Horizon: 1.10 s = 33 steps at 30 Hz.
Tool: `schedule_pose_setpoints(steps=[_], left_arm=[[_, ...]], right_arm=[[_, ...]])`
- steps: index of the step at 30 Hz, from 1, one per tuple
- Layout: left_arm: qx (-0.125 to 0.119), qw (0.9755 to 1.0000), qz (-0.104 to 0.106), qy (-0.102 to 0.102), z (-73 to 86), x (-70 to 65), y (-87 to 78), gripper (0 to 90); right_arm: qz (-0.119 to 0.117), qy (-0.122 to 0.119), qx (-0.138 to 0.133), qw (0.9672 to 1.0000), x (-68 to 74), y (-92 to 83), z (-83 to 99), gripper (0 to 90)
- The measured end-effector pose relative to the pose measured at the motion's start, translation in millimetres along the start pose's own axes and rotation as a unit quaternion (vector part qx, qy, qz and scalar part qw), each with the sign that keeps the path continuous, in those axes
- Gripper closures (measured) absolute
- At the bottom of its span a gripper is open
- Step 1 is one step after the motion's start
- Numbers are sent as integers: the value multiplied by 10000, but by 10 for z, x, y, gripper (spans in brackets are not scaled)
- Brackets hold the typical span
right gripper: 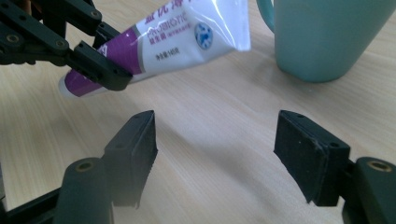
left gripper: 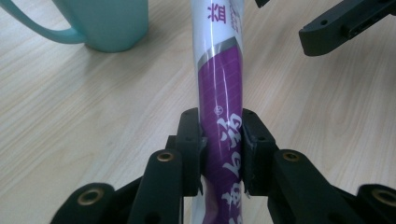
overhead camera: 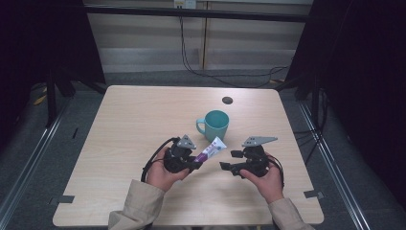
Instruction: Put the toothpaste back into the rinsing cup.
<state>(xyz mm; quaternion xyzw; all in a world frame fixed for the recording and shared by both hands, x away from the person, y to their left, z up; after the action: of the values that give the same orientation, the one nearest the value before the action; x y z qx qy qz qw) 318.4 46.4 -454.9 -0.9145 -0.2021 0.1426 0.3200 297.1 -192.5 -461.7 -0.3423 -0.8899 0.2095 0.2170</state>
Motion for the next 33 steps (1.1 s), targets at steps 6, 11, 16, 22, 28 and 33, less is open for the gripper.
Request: schedule_pose_setpoints(steps=[6,11,16,22,28,33], left_arm=[[-59,10000,2,20,-22,-26,17,729],[-85,9999,51,66,-48,-59,25,729],[-112,9998,77,122,-79,-71,16,729],[-167,9997,101,164,-97,-98,27,728],[-180,9996,114,196,-102,-122,42,729],[-199,9995,156,193,-103,-125,54,729]], right_arm=[[-97,-4,-69,9999,21,15,-45,305],[-164,-25,-38,9999,47,50,-83,308],[-228,-69,-27,9997,69,68,-111,315],[-358,58,-190,9992,82,81,-141,330],[-375,57,-238,9990,90,82,-151,362],[-417,111,-305,9986,89,73,-165,407]])
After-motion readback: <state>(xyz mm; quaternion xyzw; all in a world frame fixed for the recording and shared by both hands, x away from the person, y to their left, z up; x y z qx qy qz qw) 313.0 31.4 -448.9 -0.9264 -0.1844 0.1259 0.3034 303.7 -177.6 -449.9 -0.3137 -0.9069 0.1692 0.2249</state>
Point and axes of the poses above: each handheld gripper's, and its own axes: y roughly forward along the jaws, z roughly out of its underside, x roughly to its left, the point moved 2 cm from there along y, roughly forward along the jaws, and after that the axes turned 6 degrees about -x, right-handed, at the moved point
